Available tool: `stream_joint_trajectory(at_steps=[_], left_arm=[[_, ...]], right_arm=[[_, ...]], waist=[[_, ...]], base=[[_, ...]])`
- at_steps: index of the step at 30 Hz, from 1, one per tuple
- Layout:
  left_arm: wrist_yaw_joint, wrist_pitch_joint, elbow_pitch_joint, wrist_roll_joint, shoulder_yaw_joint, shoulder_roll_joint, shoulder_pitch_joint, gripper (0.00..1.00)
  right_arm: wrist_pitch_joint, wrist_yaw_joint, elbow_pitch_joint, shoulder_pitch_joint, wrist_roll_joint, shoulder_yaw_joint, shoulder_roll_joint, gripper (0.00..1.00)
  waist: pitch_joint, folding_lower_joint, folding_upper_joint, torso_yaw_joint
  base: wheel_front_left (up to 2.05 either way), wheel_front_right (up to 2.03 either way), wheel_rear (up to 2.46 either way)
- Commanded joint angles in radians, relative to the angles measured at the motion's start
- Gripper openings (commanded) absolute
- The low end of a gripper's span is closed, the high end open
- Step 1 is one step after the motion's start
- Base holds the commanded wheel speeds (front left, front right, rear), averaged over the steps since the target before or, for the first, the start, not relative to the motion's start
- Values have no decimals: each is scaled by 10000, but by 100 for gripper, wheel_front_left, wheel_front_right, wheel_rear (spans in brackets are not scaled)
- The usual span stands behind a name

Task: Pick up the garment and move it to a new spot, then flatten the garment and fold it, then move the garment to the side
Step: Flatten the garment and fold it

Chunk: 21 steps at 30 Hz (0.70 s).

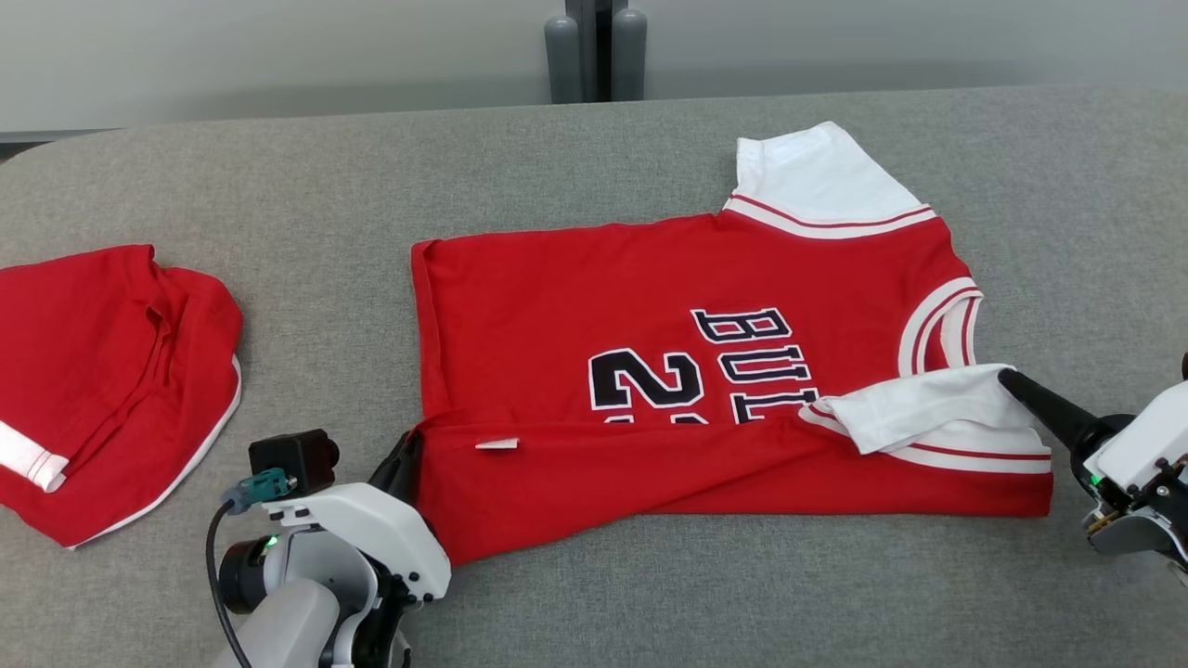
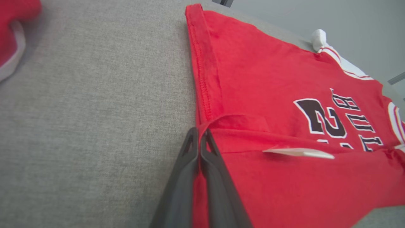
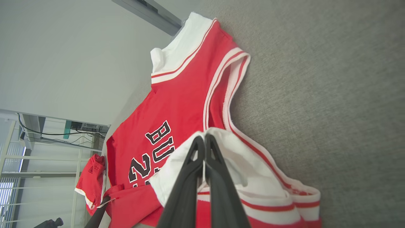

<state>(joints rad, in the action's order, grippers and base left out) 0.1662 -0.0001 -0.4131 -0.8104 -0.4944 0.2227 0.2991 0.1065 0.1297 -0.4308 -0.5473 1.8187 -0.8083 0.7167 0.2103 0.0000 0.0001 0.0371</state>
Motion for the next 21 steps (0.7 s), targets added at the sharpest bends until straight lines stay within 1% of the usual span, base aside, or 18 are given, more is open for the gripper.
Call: stream_joint_trajectory(at_steps=[1,2,3,4,8,13,16,19,21], left_arm=[[-73,-119,-153,68,-11,-40,243,5],[-84,-178,-243,81,-3,-76,293,42],[-76,-260,-349,98,8,-123,328,88],[-75,-332,-436,102,4,-188,370,100],[-69,-793,-661,340,-80,-279,569,100],[37,-1489,-569,545,-15,-315,588,100],[114,-2047,-296,534,201,-433,459,100],[203,-2458,59,604,561,-554,249,100],[225,-2601,344,829,820,-596,54,100]], right_arm=[[-104,20,-147,-95,-112,30,-71,0],[-136,22,-247,-135,-137,31,-102,9],[-199,22,-306,-177,-224,30,-104,49],[-259,20,-389,-199,-266,40,-138,100],[-497,22,-584,-220,-523,60,-277,100],[-1168,22,-460,-20,-1054,120,-325,100],[-1931,20,-283,131,-1628,116,-256,100],[-2927,20,-128,344,-2338,87,-229,100],[-3438,20,-83,489,-3136,24,-131,100]], waist=[[39,0,-1,24],[52,0,-1,38],[59,0,-1,51],[59,0,-1,62],[11,0,-1,90],[-275,0,-1,60],[-487,0,-1,25],[-717,0,-1,-30],[-868,0,-1,-73]], base=[[0,0,0],[0,0,0],[0,0,0],[0,0,0],[0,0,0],[0,0,0],[0,0,0],[0,0,0],[0,0,0]])
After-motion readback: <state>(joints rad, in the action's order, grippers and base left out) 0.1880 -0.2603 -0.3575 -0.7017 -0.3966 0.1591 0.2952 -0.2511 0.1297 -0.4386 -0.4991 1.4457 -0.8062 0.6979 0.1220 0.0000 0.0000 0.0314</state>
